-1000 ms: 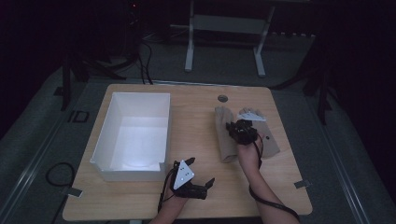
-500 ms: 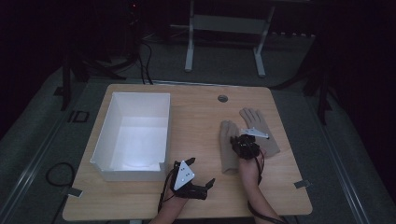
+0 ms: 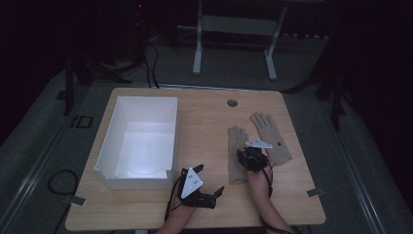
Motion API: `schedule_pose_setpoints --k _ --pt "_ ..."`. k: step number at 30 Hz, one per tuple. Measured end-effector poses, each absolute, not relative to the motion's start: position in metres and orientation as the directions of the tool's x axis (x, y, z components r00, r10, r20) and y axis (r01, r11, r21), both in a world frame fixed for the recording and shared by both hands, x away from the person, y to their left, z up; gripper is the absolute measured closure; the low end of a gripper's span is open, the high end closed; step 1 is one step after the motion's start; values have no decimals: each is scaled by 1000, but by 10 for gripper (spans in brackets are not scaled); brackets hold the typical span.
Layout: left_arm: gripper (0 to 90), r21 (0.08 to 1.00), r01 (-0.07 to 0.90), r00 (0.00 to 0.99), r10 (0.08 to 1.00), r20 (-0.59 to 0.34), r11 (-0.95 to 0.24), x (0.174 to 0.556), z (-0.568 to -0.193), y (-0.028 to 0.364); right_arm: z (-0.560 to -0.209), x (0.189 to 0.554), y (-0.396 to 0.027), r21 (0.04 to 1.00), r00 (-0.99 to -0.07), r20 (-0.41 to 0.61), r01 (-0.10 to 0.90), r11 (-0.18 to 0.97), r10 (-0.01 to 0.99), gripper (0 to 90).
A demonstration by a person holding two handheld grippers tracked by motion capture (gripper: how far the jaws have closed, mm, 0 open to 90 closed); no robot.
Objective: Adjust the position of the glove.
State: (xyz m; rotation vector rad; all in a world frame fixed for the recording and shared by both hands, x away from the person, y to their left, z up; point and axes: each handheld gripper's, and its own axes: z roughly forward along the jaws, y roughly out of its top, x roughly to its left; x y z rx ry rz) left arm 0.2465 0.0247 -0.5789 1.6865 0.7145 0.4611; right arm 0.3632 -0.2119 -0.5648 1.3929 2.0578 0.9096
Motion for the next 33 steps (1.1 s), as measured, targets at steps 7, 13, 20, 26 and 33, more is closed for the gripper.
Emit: schedule_pose_setpoints --k 7,13,20,26,33 --pt "4 969 215 735 673 -79 -121 247 -579 25 -559 363 -220 764 -361 -13 598 242 932 558" --pt "4 969 218 734 674 -83 -117 247 -579 25 -539 370 -238 800 -387 -16 548 244 922 509" --pt "4 968 224 731 676 -93 -110 248 -579 26 -517 385 -272 824 -392 -28 512 244 920 518" --pt "4 968 225 732 675 -94 -108 248 -579 26 -511 399 -304 814 -375 -43 524 250 926 522" --pt "4 969 224 732 675 -94 -108 248 -579 26 -510 415 -329 798 -371 -104 523 301 923 507"
